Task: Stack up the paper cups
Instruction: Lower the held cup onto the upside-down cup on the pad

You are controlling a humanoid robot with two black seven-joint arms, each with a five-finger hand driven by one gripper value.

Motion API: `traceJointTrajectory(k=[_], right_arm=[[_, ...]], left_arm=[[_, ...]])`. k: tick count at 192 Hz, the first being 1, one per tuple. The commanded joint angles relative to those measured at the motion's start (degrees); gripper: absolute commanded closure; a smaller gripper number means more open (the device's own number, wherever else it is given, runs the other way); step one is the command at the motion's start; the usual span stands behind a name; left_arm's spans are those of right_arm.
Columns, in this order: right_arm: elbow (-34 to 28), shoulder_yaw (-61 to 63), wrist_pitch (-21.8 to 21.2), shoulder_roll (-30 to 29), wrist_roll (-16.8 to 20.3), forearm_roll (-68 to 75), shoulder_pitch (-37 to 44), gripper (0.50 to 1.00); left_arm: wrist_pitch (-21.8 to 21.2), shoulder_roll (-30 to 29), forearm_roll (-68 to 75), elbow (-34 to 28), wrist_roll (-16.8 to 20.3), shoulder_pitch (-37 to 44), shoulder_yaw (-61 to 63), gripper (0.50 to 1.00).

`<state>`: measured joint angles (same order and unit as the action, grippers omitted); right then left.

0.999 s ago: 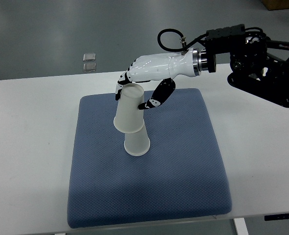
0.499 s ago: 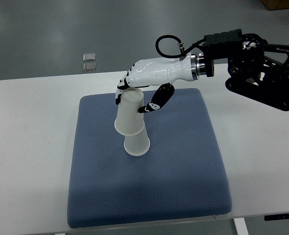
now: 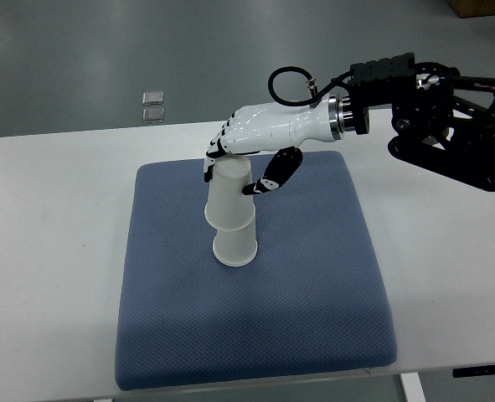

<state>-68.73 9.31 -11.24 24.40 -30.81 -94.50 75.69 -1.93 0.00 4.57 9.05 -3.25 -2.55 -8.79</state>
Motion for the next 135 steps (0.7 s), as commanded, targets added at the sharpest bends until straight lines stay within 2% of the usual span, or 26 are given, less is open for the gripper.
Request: traceJointTrajectory(k=[1, 135], right_arm=[[0.0, 0.09, -0.28, 0.21, -0.04, 0.46, 0.77, 0.832], [-1.31, -1.05, -0.1, 0.73, 0.22, 0.02, 0.25, 0.83]], left_arm=[[0.0, 0.0, 0.0, 0.0, 0.0, 0.0, 0.0, 0.5], [0.0, 0.0, 0.0, 0.0, 0.0, 0.0, 0.0, 0.5]])
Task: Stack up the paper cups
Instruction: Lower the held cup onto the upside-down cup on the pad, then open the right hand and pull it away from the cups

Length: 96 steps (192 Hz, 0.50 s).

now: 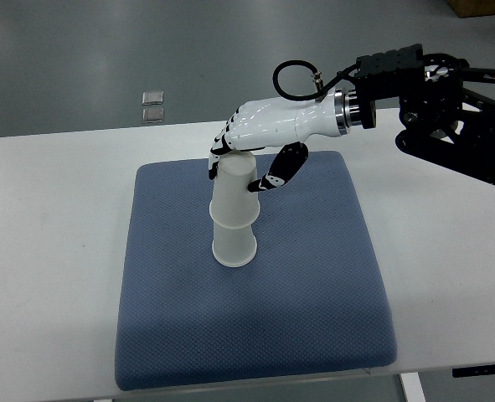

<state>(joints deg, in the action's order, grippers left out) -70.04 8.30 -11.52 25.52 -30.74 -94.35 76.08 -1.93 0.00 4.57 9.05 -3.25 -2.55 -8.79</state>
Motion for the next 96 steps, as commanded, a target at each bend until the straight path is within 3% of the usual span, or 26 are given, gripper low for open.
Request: traceJointTrajectory(k=[1, 62, 75, 96], right_arm=[[-0.01, -0.04, 0.18, -0.38, 0.16, -0.14, -0.15, 0.83], [-0.01, -0.13, 0.62, -0.91, 0.25, -0.4, -2.17, 0.81], [-0.01, -0.04, 1.24, -1.0, 0.25, -0.4, -2.43, 0.758], [0.08, -0.04, 3.26, -1.44, 0.16, -0.22, -3.14, 0.634]], left_arm=[[0.0, 0.0, 0.0, 0.0, 0.0, 0.0, 0.0, 0.5], [0.0, 0.0, 0.0, 0.0, 0.0, 0.0, 0.0, 0.5], [0.0, 0.0, 0.0, 0.0, 0.0, 0.0, 0.0, 0.5], [0.0, 0.0, 0.0, 0.0, 0.0, 0.0, 0.0, 0.5]])
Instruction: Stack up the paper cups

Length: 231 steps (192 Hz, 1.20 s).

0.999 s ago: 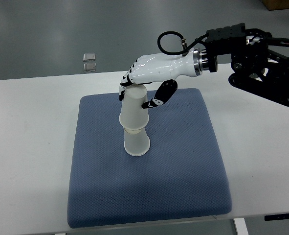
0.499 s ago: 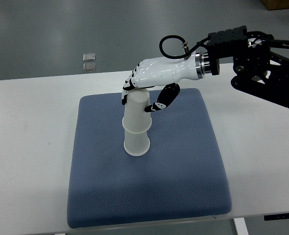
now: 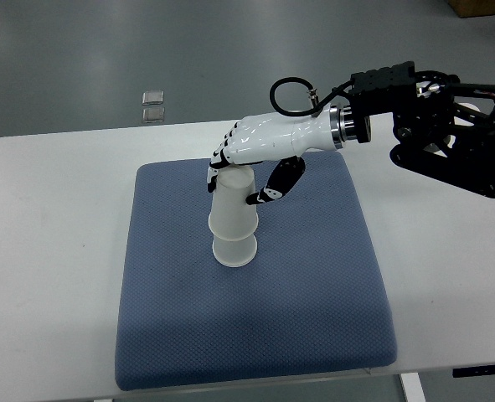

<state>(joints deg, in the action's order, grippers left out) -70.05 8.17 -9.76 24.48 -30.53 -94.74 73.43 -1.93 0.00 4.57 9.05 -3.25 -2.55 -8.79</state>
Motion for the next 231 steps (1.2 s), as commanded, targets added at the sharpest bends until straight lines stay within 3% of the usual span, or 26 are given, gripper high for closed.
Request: traceJointTrajectory(k=[1, 10, 32, 79, 102, 148, 231], right_arm=[[0.09, 0.09, 1.5, -0.39, -0.06, 0.17, -0.48, 0.634], [0.09, 0.0, 1.59, -0.48, -0.06, 0.26, -0.57, 0.607], [0.09, 0.09, 1.59, -0.39, -0.06, 0.35, -0.65, 0.595], [0.97, 0.44, 1.59, 0.66, -0.06, 0.96, -0.74, 0.591], [4.31, 1.49, 1.94, 1.19, 0.47, 3.42, -2.94, 0.593], [15.74, 9.05, 3.35, 0.66, 5.22, 21.53, -10.76, 0.593], [28.04, 13.27, 12.83, -0.92, 11.54, 59.05, -19.02, 0.591]], left_arm=[[0.0, 0.0, 0.0, 0.0, 0.0, 0.0, 0.0, 0.5], [0.0, 0.0, 0.0, 0.0, 0.0, 0.0, 0.0, 0.5], [0.0, 0.0, 0.0, 0.0, 0.0, 0.0, 0.0, 0.5], [0.0, 0.0, 0.0, 0.0, 0.0, 0.0, 0.0, 0.5], [0.0, 0.0, 0.0, 0.0, 0.0, 0.0, 0.0, 0.5], [0.0, 0.0, 0.0, 0.0, 0.0, 0.0, 0.0, 0.5], [0.0, 0.0, 0.0, 0.0, 0.0, 0.0, 0.0, 0.5]])
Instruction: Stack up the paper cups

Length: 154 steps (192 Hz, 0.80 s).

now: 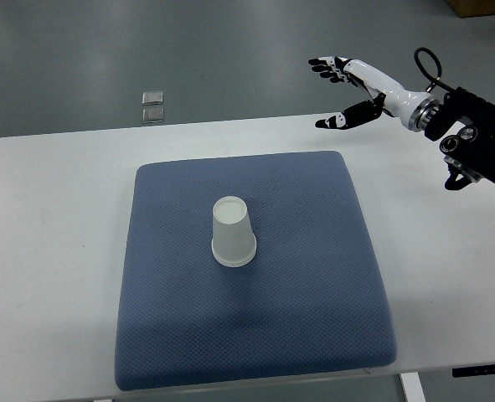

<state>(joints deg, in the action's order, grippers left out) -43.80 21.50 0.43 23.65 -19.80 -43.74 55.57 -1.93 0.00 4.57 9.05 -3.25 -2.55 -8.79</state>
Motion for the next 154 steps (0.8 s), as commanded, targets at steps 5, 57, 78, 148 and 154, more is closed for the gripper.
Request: traceJointTrajectory(k=[5, 57, 78, 148, 154], right_arm=[[2.23, -0.06, 3.26, -0.1, 0.81, 9.2, -1.43, 0.591], [5.74, 1.35, 4.49, -3.35, 2.13, 20.1, -4.07, 0.591], [7.06, 3.37, 4.31, -4.4, 3.89, 25.81, -5.13, 0.591], [7.06, 7.24, -2.01, -6.95, 4.59, 29.86, -7.76, 0.591], [7.24, 7.42, -3.77, -6.95, 4.59, 29.86, -7.85, 0.591]], left_arm=[[0.0, 0.0, 0.0, 0.0, 0.0, 0.0, 0.0, 0.5], [0.0, 0.0, 0.0, 0.0, 0.0, 0.0, 0.0, 0.5], [0.0, 0.0, 0.0, 0.0, 0.0, 0.0, 0.0, 0.5], [0.0, 0.0, 0.0, 0.0, 0.0, 0.0, 0.0, 0.5], [0.0, 0.0, 0.0, 0.0, 0.0, 0.0, 0.0, 0.5]])
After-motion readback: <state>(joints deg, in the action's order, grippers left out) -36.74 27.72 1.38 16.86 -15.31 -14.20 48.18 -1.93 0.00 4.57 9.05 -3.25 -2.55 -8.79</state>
